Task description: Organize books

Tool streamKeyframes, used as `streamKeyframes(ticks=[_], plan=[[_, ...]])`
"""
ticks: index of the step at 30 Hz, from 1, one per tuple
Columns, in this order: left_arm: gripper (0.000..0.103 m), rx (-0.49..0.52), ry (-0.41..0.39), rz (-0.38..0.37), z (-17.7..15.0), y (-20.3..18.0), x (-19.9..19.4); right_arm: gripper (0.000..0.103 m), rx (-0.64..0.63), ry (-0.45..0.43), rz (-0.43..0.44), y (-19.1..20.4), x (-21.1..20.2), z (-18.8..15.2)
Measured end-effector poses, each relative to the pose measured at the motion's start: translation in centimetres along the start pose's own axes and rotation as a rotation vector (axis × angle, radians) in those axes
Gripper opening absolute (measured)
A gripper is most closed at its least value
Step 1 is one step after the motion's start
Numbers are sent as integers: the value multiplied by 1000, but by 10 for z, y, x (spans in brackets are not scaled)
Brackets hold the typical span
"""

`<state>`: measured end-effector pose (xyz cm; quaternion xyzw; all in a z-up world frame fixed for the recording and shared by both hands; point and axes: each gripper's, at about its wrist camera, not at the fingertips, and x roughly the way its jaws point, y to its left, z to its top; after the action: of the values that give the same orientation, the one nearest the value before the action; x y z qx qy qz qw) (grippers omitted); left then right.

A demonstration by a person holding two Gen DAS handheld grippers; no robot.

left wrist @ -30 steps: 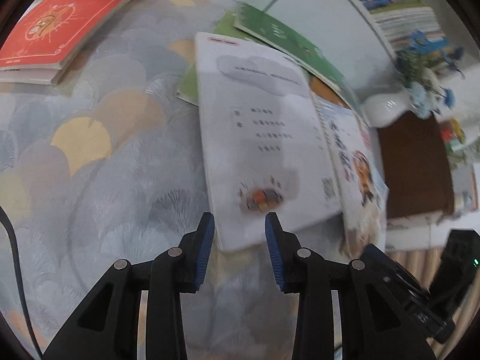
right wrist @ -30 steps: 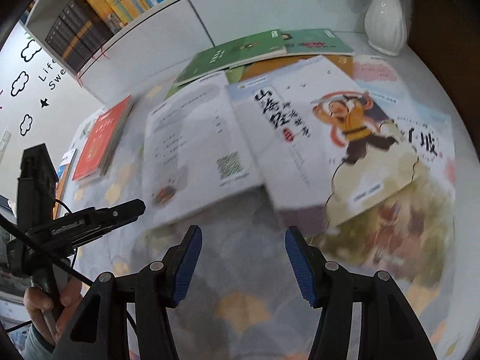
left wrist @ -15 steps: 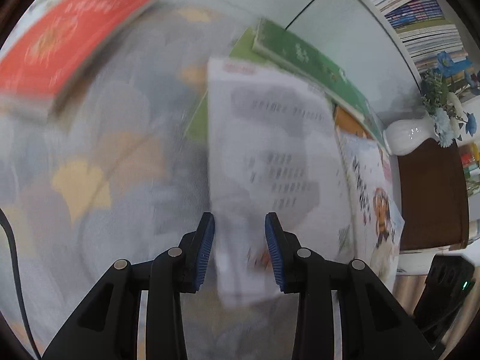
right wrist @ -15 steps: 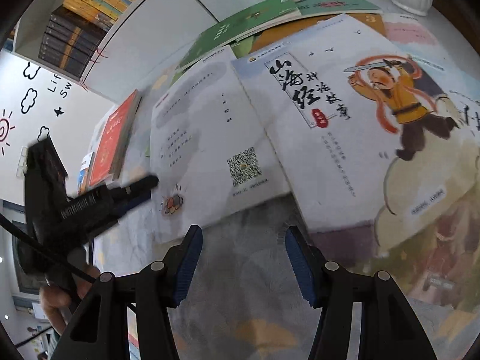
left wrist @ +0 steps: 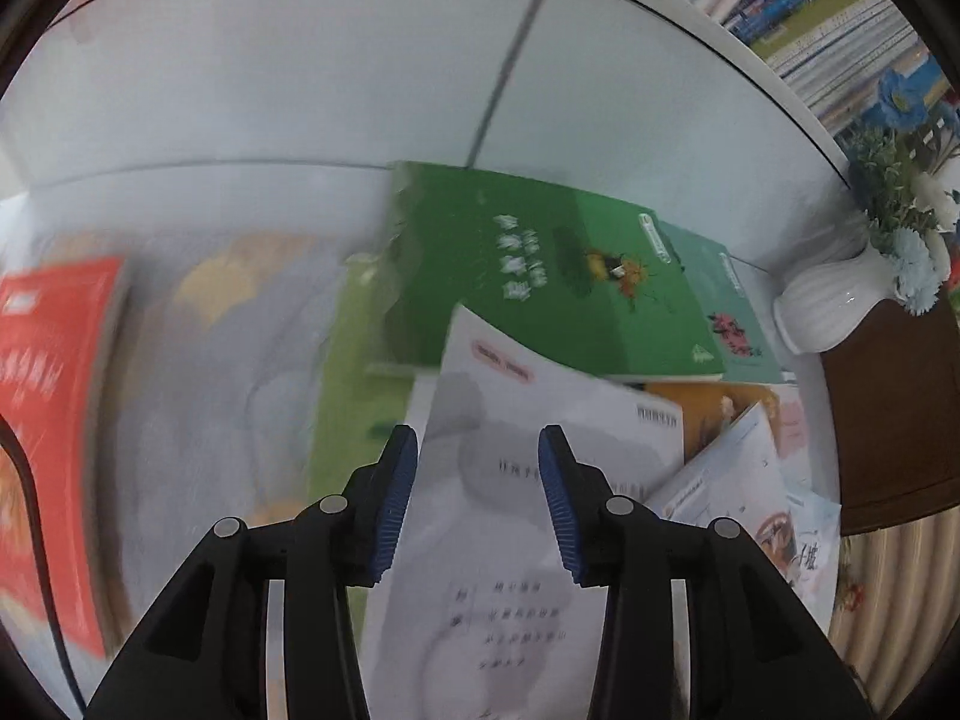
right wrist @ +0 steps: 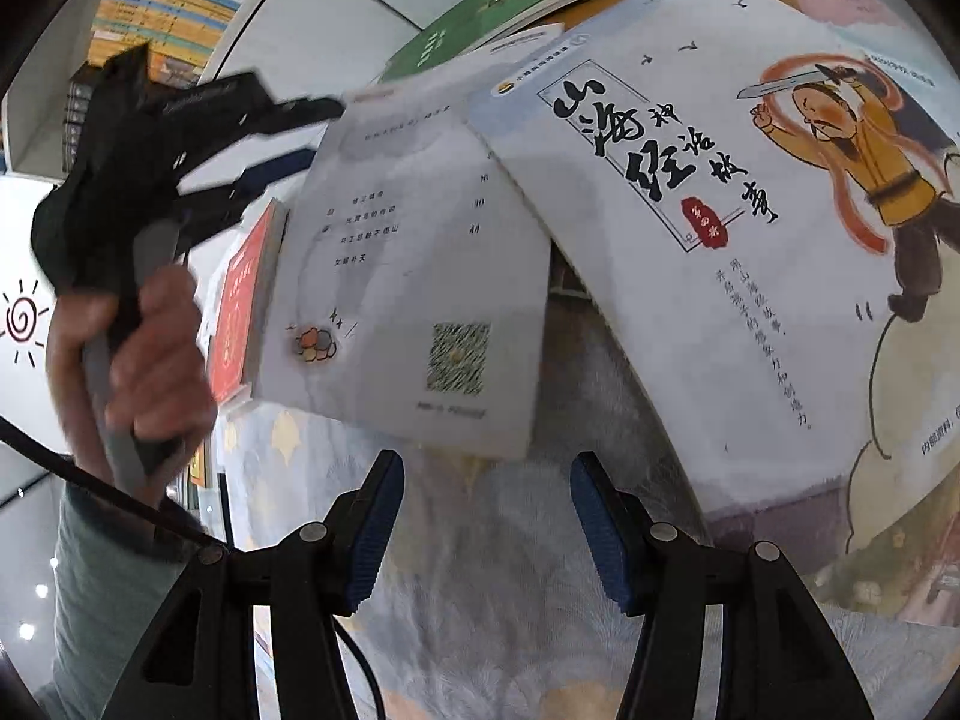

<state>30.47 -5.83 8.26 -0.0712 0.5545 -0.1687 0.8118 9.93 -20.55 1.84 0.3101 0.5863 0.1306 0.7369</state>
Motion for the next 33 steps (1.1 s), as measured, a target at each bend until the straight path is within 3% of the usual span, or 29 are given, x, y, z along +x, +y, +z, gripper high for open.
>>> streamKeyframes(ticks=[6, 11, 20, 26, 30, 33], plan=[[41, -2, 24, -31, 4, 6, 4, 56, 10, 4, 18, -5, -1, 3], [41, -1, 102, 4, -31, 21, 14, 56, 27, -24, 51, -6, -5, 15], [43, 4, 88, -5, -79, 28, -2, 56, 5, -66, 41, 2, -1, 31], [43, 56, 94, -7, -137, 30, -30, 56, -149, -21, -30, 9, -17, -1], [43, -8, 175, -62, -211, 49, -55, 56, -237, 98, -18, 0, -19, -52], [43, 16, 213, -77, -260, 50, -72, 58, -319, 186, -16, -9, -17, -88]])
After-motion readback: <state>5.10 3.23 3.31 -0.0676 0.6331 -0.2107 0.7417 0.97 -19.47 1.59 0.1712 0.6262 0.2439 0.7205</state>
